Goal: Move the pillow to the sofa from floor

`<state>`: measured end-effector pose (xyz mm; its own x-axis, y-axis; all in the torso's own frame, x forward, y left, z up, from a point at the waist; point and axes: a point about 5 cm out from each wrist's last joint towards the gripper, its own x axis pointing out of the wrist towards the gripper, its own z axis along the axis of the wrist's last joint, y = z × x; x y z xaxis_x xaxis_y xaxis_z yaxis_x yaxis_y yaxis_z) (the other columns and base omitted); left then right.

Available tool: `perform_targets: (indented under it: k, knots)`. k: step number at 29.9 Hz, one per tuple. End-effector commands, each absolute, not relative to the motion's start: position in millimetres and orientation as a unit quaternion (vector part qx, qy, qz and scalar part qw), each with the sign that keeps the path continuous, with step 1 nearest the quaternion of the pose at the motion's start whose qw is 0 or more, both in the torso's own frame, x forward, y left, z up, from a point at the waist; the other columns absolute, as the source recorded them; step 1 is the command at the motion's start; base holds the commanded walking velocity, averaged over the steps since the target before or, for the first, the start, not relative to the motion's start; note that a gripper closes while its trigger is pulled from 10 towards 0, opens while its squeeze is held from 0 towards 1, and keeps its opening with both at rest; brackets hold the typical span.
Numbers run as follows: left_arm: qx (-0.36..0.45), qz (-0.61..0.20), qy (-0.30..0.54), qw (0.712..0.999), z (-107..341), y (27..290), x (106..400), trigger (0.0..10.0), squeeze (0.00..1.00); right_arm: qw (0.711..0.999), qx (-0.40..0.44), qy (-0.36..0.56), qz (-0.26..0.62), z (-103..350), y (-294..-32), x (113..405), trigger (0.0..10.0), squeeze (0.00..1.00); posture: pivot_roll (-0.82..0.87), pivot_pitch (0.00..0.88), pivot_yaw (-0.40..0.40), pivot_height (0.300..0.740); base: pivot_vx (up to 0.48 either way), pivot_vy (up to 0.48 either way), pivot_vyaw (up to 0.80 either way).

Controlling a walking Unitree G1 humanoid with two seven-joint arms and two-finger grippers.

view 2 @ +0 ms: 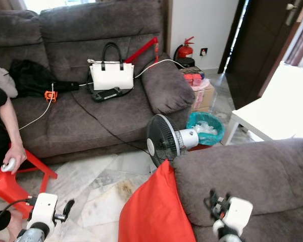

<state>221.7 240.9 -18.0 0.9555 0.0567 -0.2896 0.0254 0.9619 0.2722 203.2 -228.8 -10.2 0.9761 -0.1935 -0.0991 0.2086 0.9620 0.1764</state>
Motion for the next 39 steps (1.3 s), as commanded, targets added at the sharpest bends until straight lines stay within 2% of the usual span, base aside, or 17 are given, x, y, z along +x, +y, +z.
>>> perform_targets:
  k: [1,3,4,7,10,15,25,39]
  knots:
    - [0.141,0.015,0.070,0.987,7.5,243.7,238.2,10.0,0.00,0.991,0.095,0.023,-0.096,-3.7,-223.9,202.5,10.0,0.00,0.13,0.000,0.009,0.740,0.000,0.000,0.00]
    - [0.141,0.011,0.014,0.990,27.9,237.1,246.7,10.0,0.00,0.992,0.091,0.003,-0.092,5.1,-222.7,203.3,10.0,0.00,0.13,0.000,0.008,0.740,0.000,0.000,0.00]
    - [0.141,0.011,0.014,0.990,27.9,237.1,246.7,10.0,0.00,0.992,0.091,0.003,-0.092,5.1,-222.7,203.3,10.0,0.00,0.13,0.000,0.008,0.740,0.000,0.000,0.00]
    - [0.140,0.007,-0.062,0.988,66.1,219.8,253.4,10.0,0.00,0.991,0.091,-0.022,-0.091,19.6,-221.7,198.5,10.0,0.00,0.13,0.000,0.013,0.740,0.000,0.000,0.00]
    - [0.139,0.005,-0.078,0.987,75.5,213.9,249.8,10.0,0.00,0.991,0.094,-0.030,-0.091,25.8,-219.5,190.9,10.0,0.00,0.13,0.000,0.020,0.740,0.000,0.000,0.00]
    - [0.133,-0.010,-0.058,0.989,79.1,203.9,245.1,10.0,0.00,0.992,0.090,-0.006,-0.085,22.9,-214.4,183.3,10.0,0.00,0.12,0.000,0.032,0.740,0.000,0.000,0.00]
    - [0.131,-0.009,-0.030,0.991,79.9,202.1,247.2,10.0,0.00,0.993,0.089,0.016,-0.073,25.5,-209.5,197.3,10.0,0.00,0.13,0.000,0.034,0.740,0.000,0.000,0.00]
    - [0.134,-0.004,0.001,0.991,76.5,205.4,240.3,10.0,0.00,0.994,0.087,0.040,-0.056,22.6,-201.0,203.6,10.0,0.00,0.14,0.000,0.025,0.660,0.000,0.000,0.00]
